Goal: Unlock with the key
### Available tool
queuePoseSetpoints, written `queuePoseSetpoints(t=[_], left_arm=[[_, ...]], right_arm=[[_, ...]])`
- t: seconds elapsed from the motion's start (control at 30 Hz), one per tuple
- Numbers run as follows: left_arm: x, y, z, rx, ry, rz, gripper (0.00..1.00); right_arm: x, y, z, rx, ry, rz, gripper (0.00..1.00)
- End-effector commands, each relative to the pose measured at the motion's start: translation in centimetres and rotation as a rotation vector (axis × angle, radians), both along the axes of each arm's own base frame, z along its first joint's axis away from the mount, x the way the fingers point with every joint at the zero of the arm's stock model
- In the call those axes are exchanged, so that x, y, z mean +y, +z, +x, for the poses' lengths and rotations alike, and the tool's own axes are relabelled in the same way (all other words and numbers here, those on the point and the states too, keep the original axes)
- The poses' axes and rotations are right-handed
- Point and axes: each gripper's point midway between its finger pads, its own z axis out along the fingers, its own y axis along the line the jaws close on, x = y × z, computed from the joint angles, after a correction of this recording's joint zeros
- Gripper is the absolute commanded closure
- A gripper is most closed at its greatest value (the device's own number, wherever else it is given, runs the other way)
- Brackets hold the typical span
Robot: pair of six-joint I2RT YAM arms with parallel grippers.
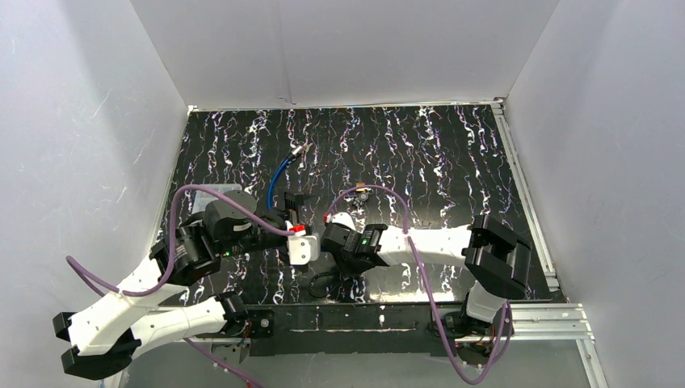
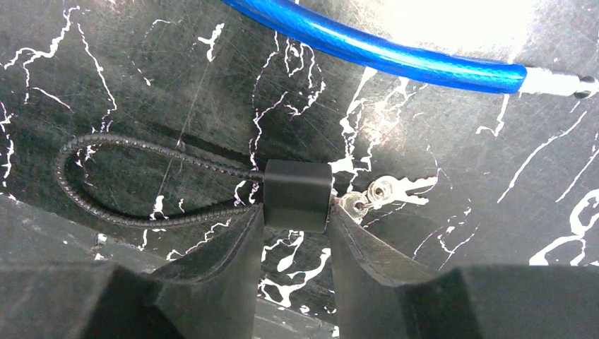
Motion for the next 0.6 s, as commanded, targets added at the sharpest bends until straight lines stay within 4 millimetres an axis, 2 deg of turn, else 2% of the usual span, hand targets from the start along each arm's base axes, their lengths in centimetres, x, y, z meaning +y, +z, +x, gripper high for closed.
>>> queuePoseSetpoints(t=[0.0,0.13,0.27,0.37,0.47,0.57], left_arm=[[0.0,1.7,0.5,-0.036,0.014,-0.028,0.02],[0.1,1.7,0.6,-0.036,0.018,-0.027,0.02],[0.2,2.2,0.6,-0.014,0.036,-0.049,0.02],[0.2,3.1,0.9,0.020,0.081,-0.091,0.02],[0.1,3.8,1.3,0.058,0.121,-0.125,0.02],[0.2,3.6,1.8,0.105,0.180,-0.138,0.02]], right_arm=[[0.6,0.0,0.2,-0.015,-0.011,-0.023,0.57],[0.6,-0.2,0.4,-0.024,-0.010,-0.047,0.68],[0.4,0.7,0.8,-0.055,-0.038,-0.025,0.90],[0.1,3.2,1.4,-0.107,-0.064,0.046,0.97],[-0.2,6.9,2.0,-0.169,-0.087,0.139,0.99],[-0.9,9.8,2.4,-0.214,-0.115,0.208,0.99]])
